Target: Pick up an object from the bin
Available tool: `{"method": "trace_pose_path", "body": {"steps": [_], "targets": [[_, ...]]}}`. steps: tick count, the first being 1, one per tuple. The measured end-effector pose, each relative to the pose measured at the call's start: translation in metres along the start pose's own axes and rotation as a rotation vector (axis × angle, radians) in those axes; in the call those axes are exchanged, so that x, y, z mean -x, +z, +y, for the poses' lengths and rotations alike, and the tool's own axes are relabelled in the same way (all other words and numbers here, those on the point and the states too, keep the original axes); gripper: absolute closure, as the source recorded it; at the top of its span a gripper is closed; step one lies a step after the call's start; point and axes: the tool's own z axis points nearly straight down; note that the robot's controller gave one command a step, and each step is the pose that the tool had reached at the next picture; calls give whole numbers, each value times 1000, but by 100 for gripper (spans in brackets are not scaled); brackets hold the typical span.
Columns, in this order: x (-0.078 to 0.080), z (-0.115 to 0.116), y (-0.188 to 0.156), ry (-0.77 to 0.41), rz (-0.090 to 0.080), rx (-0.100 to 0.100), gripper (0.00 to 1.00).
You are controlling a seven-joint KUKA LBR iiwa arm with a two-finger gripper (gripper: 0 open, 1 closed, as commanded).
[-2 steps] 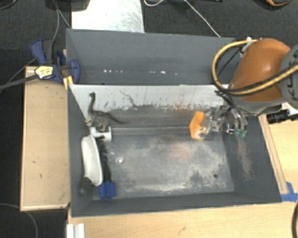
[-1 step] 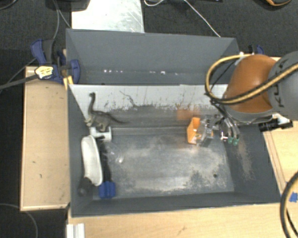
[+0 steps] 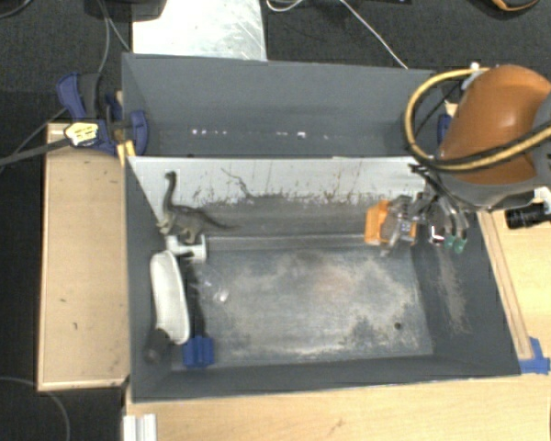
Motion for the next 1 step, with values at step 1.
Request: {"method": "trace_pose_path", "body": {"steps": [1], "targets": [[10,6,-119,112,-17,3,100]]}}
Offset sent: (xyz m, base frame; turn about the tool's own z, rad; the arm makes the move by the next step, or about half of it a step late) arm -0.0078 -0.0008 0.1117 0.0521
